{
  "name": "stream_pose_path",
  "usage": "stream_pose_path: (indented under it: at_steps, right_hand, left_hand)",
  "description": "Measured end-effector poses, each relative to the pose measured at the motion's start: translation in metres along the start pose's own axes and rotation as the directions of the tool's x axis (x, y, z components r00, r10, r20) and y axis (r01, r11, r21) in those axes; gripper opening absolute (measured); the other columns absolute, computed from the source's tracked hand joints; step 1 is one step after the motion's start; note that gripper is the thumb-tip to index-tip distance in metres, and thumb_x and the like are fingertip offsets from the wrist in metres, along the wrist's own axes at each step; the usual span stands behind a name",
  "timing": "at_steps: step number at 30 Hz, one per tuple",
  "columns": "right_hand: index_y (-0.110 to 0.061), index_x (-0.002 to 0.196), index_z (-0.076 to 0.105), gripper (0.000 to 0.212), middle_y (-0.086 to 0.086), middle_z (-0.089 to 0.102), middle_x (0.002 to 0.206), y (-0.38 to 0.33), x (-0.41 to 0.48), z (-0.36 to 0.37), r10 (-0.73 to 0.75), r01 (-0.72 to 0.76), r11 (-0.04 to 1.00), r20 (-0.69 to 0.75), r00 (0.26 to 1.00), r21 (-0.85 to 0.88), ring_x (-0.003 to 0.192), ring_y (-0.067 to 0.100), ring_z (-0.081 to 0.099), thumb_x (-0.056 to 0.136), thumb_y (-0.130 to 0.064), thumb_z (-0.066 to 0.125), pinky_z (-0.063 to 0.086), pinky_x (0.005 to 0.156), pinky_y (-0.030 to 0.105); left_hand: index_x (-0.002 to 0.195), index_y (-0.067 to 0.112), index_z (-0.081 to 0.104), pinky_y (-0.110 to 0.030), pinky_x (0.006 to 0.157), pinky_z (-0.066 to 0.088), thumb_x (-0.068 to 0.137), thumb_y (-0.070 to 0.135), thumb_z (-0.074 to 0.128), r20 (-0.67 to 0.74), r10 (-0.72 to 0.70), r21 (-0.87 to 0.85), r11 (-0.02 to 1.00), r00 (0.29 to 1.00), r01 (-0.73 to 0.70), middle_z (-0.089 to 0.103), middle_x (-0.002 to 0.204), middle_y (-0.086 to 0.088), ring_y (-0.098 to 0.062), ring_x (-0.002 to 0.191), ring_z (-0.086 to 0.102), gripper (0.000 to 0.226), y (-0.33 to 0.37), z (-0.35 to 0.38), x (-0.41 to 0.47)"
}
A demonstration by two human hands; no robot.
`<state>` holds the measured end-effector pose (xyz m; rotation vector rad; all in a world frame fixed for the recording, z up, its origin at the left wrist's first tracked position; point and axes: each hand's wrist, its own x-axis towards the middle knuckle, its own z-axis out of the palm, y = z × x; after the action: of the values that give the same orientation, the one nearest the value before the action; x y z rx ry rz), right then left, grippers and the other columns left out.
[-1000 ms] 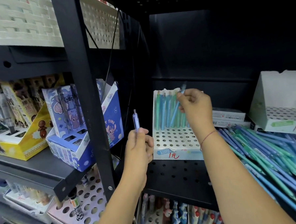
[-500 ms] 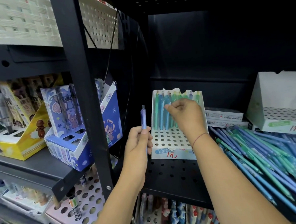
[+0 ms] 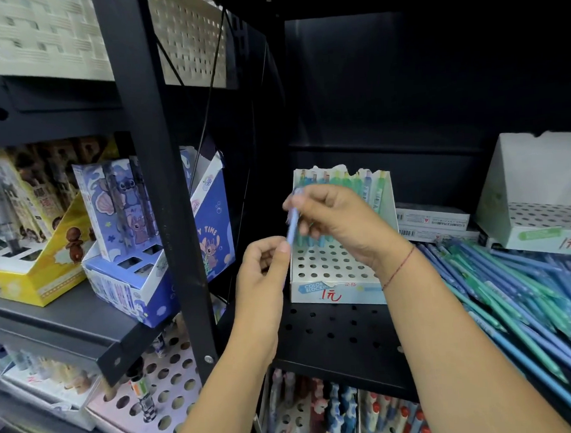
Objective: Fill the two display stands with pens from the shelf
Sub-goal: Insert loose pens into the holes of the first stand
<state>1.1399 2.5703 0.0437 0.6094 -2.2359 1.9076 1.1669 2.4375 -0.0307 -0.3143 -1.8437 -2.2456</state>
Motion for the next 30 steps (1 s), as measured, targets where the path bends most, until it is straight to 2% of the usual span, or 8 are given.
stream_pose_path:
  at_steps: [2,4,7,10,16,22,27,30]
  right_hand:
    - [-0.013,0.086,0.064,0.019,-0.004,0.063,0.069,-0.003,0.002,-0.007,-0.088,0.094,0.996,-0.261,0.961,0.008,0.053,0.004,0.053,0.098,-0.016,0.050,0.041,0.051,0.016]
    - [-0.014,0.088,0.062,0.018,-0.003,0.061,0.073,-0.002,0.003,-0.019,-0.170,0.137,0.985,-0.524,0.835,-0.102,0.053,0.002,0.053,0.099,-0.016,0.048,0.043,0.052,0.016]
    - [-0.017,0.085,0.059,0.017,-0.005,0.059,0.072,0.010,0.006,-0.034,-0.273,0.044,0.942,-0.685,0.676,-0.332,0.064,0.012,0.056,0.098,-0.022,0.050,0.053,0.063,0.033]
    - [-0.017,0.083,0.058,0.016,-0.001,0.058,0.071,0.021,0.011,-0.034,-0.254,-0.023,0.926,-0.667,0.700,-0.377,0.067,0.022,0.056,0.096,-0.022,0.053,0.054,0.072,0.044]
    - [-0.008,0.090,0.062,0.019,0.018,0.064,0.079,0.028,0.012,-0.028,-0.249,-0.090,0.857,-0.560,0.790,-0.507,0.075,0.038,0.063,0.097,-0.023,0.053,0.055,0.071,0.044]
    - [-0.019,0.089,0.053,0.008,-0.006,0.059,0.072,0.032,0.012,-0.025,-0.205,-0.174,0.826,-0.574,0.792,-0.535,0.073,0.024,0.066,0.092,-0.022,0.060,0.056,0.070,0.041]
    - [-0.012,0.086,0.057,0.013,-0.005,0.058,0.070,0.030,0.011,-0.024,-0.159,-0.247,0.805,-0.597,0.786,-0.539,0.072,0.024,0.066,0.091,-0.024,0.061,0.056,0.070,0.042]
    - [-0.007,0.090,0.061,0.020,0.003,0.065,0.079,0.018,0.008,-0.021,-0.094,-0.319,0.760,-0.582,0.808,-0.566,0.076,0.023,0.063,0.091,-0.026,0.062,0.055,0.074,0.038]
  left_hand:
    - [0.115,0.029,0.056,-0.016,0.086,0.041,0.095,0.030,0.054,0.017,-0.038,0.053,0.998,0.999,0.038,0.058,0.115,0.009,-0.006,0.111,0.054,0.020,-0.002,0.001,0.002]
    - [0.130,0.034,0.046,-0.018,0.094,0.034,0.095,0.031,0.054,0.070,-0.064,0.144,0.988,0.995,0.053,0.050,0.128,0.014,-0.002,0.121,0.045,0.036,-0.004,0.002,0.004]
    - [0.142,0.038,0.033,-0.028,0.104,0.034,0.095,0.029,0.056,0.151,-0.108,0.227,0.971,0.983,0.072,0.043,0.136,0.017,-0.002,0.126,0.039,0.054,-0.008,0.002,0.005]
    - [0.142,0.042,0.034,-0.038,0.107,0.041,0.093,0.026,0.060,0.160,-0.134,0.270,0.959,0.978,0.087,0.049,0.135,0.016,-0.006,0.125,0.047,0.058,-0.014,0.001,0.008]
    - [0.140,0.042,0.038,-0.038,0.100,0.049,0.092,0.022,0.061,0.150,-0.147,0.303,0.948,0.978,0.096,0.054,0.130,0.012,-0.004,0.117,0.053,0.057,-0.017,0.002,0.010]
    - [0.141,0.041,0.037,-0.027,0.088,0.050,0.092,0.021,0.061,0.139,-0.144,0.352,0.932,0.980,0.087,0.054,0.123,0.010,0.000,0.104,0.055,0.058,-0.013,0.002,0.010]
    - [0.141,0.043,0.036,-0.025,0.083,0.051,0.091,0.021,0.062,0.139,-0.160,0.365,0.926,0.977,0.099,0.055,0.124,0.005,-0.006,0.107,0.056,0.060,-0.013,0.001,0.010]
    - [0.142,0.041,0.036,-0.032,0.089,0.052,0.091,0.020,0.062,0.140,-0.154,0.368,0.925,0.978,0.093,0.053,0.127,0.005,-0.008,0.109,0.055,0.061,-0.012,0.001,0.010]
